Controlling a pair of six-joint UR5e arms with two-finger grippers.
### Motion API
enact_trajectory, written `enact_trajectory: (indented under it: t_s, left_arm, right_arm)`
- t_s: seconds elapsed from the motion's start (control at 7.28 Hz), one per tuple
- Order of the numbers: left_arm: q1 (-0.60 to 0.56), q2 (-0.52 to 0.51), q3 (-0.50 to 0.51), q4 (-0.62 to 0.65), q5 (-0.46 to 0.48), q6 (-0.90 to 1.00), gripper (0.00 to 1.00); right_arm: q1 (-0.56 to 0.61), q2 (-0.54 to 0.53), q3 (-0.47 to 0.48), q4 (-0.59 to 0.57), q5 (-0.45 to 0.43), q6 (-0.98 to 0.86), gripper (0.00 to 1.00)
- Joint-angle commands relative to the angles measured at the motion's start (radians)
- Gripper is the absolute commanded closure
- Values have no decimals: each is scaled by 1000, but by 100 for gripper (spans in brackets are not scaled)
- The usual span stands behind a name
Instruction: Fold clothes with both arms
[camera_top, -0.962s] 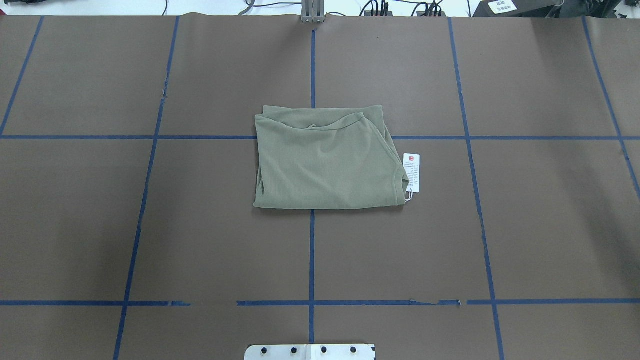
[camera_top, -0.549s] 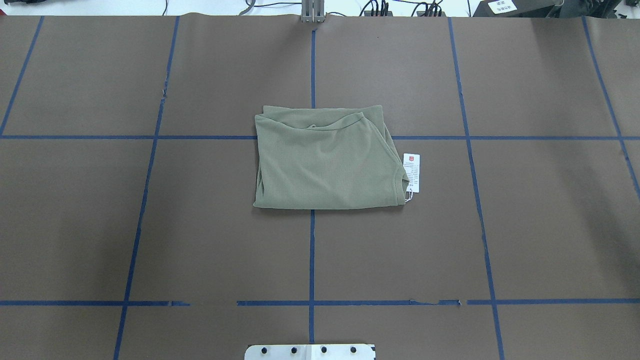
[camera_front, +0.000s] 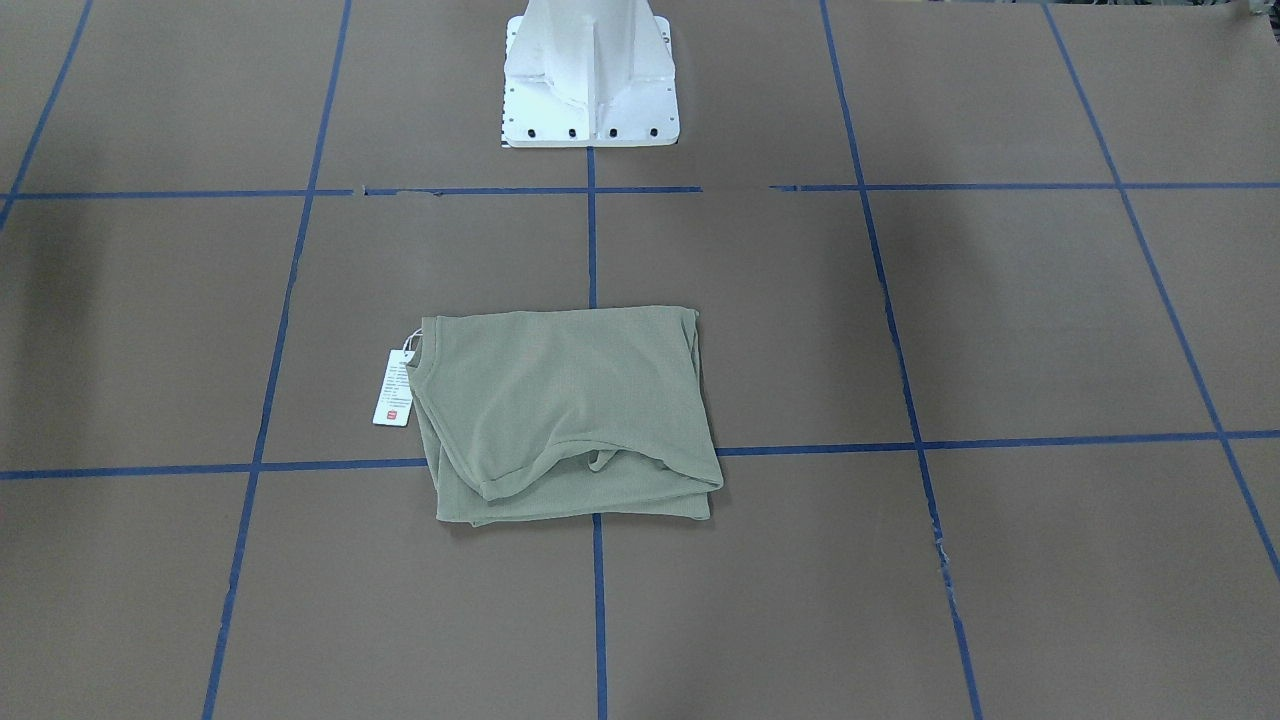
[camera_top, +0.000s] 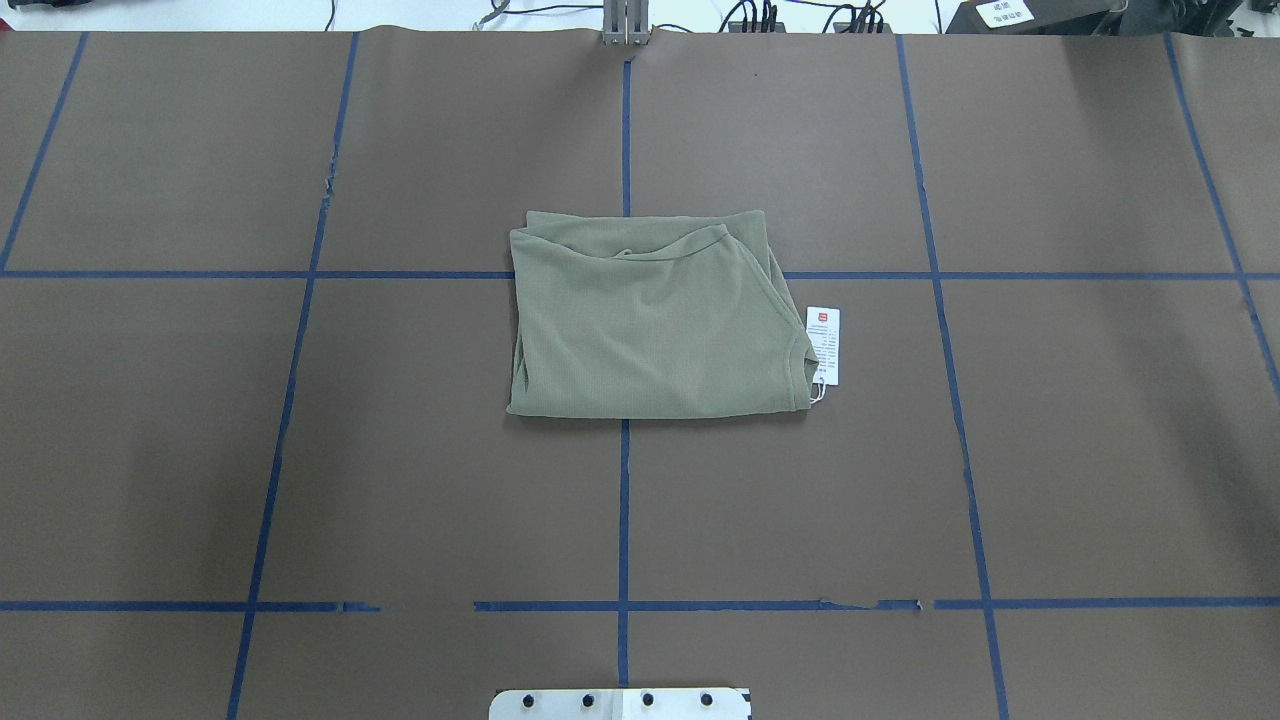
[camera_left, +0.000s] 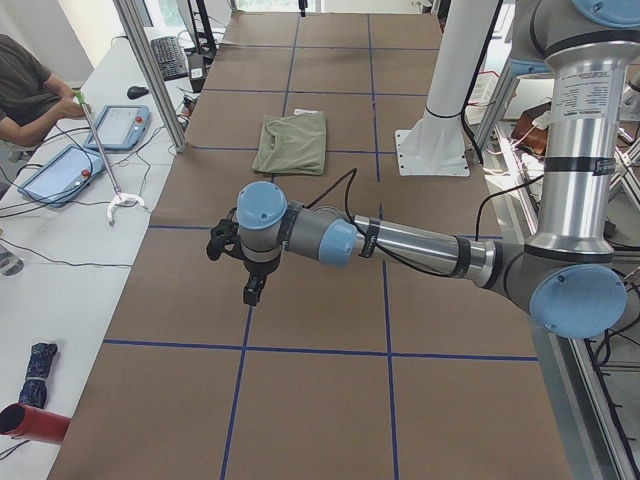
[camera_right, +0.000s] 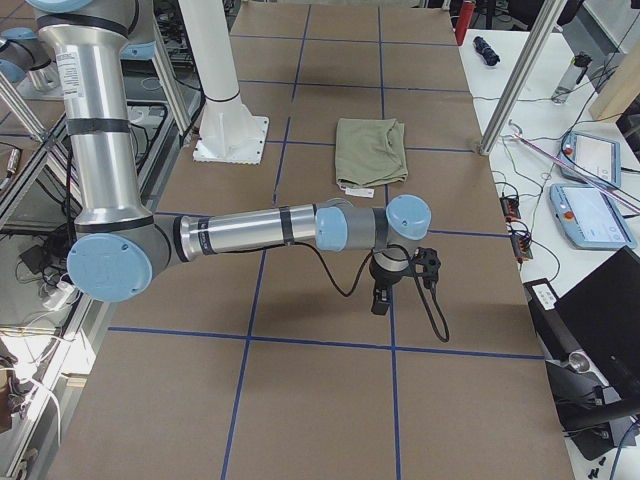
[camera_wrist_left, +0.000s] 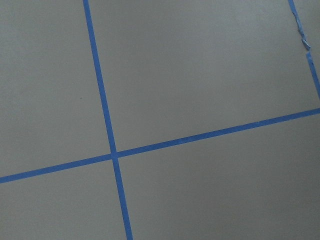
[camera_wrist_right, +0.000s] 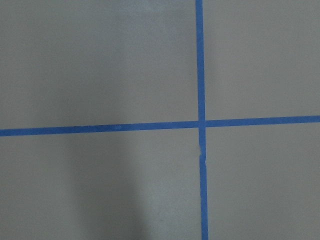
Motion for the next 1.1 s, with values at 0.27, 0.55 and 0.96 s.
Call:
enact_trajectory:
  t_s: [0.27, 0.55, 0.96]
  left_arm:
    - [0, 1, 24, -3, 4, 0, 0]
    - [-15, -2, 57, -3, 7, -1, 0]
    - [-32, -4, 67, -3, 9, -3, 0]
  right_arm:
    - [-1, 1, -42, 71, -13, 2, 0]
    - [-1, 1, -42, 71, -12, 2, 0]
    - [1, 1, -42, 71, 0, 2, 0]
